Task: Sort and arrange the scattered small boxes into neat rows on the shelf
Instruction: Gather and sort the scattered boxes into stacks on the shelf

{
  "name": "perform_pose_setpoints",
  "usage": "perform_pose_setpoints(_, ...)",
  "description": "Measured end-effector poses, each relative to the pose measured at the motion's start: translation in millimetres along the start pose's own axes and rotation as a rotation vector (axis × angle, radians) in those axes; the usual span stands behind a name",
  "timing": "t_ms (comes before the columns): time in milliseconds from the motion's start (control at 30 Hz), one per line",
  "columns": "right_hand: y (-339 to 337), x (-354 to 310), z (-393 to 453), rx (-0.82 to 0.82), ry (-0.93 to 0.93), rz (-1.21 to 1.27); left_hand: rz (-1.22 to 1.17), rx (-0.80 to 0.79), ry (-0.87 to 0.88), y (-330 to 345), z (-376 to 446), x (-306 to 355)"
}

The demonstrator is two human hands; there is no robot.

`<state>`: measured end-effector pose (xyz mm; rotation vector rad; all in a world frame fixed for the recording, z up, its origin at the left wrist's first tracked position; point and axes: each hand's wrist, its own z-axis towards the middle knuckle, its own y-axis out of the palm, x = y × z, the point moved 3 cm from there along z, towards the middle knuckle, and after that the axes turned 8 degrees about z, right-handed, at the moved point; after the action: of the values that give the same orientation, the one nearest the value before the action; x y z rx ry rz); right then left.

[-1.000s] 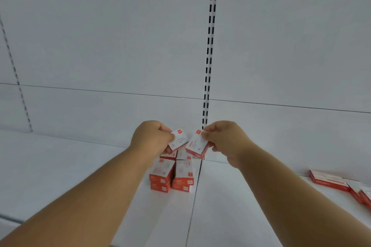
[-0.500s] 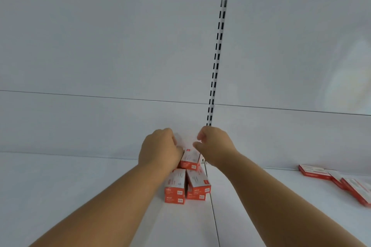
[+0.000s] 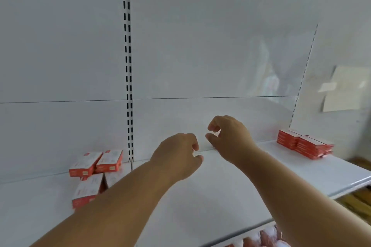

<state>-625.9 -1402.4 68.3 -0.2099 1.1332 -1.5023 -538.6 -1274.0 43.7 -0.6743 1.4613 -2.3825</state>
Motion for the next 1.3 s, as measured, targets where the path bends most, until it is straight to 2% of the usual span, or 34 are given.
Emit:
perform_pose_setpoints(167,-30.9,88.1,-1.6,-0.033,0.107,-0.071,0.000,-0.085,0.041,40.7,28.6,60.8)
perform_pose_setpoints(367,-41.4,174.0,13.8,-0.206,0.191,-0.150,-0.009,-0.158,-0.048,90.9,71.4,117.3)
perform_pose_setpoints(500,-27.6,208.3,29.2,-0.418,0.237,-0.224,-0.013,-0.192,-0.142,119.3,99.8,139.7)
perform_pose_setpoints(667,-8.4,224.2,47.9,-0.475,0.240,-0.106,-0.090,-0.263,-0.295,152.6,115.0,133.7)
perform_pose_setpoints(800,-3.2,228.2,64.5,-0.495,0.302,0.128,-0.352,-0.220,-0.316,158.2,111.0,122.0)
perform_pose_setpoints(900,12.6,233.1,68.4,-0.439,0.370,0.446,-0.451,-0.137,-0.370,158.1,112.1,114.7)
perform_pose_setpoints(1033,25.5,242.7,65.7,-0.334,0.423,0.680,-0.542,-0.072,-0.404,160.5,113.4,105.8)
perform_pose_setpoints(1133,12.7,237.1,65.6,-0.269,0.383,0.916,-0.685,0.035,-0.478,155.8,114.7,96.7)
perform_pose_setpoints(1200,4.7,229.5,64.2,-0.284,0.365,1.117,-0.816,0.128,-0.512,148.6,114.4,92.8)
perform_pose_setpoints(1300,0.6,222.2,61.9,-0.328,0.450,1.487,-1.016,0.221,-0.521,140.0,113.8,94.4)
